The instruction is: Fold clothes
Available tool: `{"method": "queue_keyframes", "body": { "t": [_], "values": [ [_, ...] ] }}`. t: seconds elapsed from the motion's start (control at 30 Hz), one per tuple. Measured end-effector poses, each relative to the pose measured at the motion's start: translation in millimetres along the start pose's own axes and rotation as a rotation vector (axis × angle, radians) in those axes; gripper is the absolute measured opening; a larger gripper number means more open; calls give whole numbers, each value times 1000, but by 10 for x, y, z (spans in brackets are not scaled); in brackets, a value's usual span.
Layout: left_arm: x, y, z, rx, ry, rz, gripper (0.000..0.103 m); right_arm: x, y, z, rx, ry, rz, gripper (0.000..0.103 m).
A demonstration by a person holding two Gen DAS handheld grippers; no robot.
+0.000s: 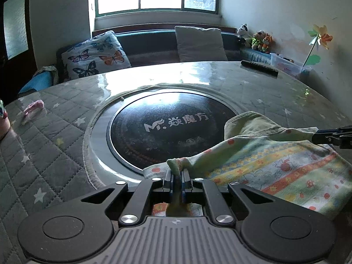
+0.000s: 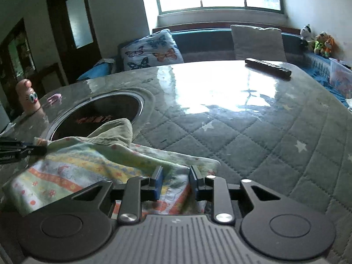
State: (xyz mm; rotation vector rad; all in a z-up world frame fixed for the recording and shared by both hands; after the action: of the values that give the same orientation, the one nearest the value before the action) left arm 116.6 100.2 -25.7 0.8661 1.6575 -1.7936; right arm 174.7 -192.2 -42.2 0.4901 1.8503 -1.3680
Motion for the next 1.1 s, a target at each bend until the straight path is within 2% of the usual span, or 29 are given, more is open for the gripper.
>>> {"method": "queue_keyframes", "body": {
  "t": [0.13,0.17,0.2,0.3,0.53,0.67,0.7,0.8,0.83,0.9,1.0,1.1],
  "values": [
    [4,-7,8,-1,0,2,8,-1,0,-17,25,-4,7,24],
    [7,-6,7,-2,-1,2,8,-9,-2,-20,31,-6,11,14],
    [9,-5,7,-2,-2,2,8,-23,-1,-20,39,-5,15,9],
    [16,-6,-3,-8,-10,1,8,-45,55,-3,48,6,17,9],
    [-4,-62,-95,-52,-48,2,22,-111,11,17,52,61,47,10],
    [-46,-151,-130,-68,-70,19,22,-151,-110,-140,-17,42,62,15],
    [-59,-179,-124,-66,-74,24,25,-152,-107,-195,-33,32,60,15],
    [-89,-264,-34,-43,-70,42,35,-156,-95,-359,-83,5,52,15],
    [-104,-280,16,-30,-67,45,42,-157,-63,-416,-98,-1,45,15],
    [-121,-286,121,-1,-54,45,50,-154,20,-513,-118,-13,28,15],
    [-147,-267,277,41,-33,39,50,-158,123,-612,-133,-20,7,15],
    [-192,-205,421,94,-19,32,46,-167,198,-661,-134,-27,-3,15]
  ]
}}
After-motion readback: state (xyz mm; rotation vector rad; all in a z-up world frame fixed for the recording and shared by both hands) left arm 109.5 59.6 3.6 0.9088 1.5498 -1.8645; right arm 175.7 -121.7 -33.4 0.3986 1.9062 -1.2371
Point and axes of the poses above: each gripper's, at about its wrist camera, not at the fingertips, and y roughly the way its jaws point, z to its right, x to its underside, the point moved 4 cm from there along y, roughly the way its jaws point, and after that the axes turned 2 degrees about x, right-handed, at the moved point
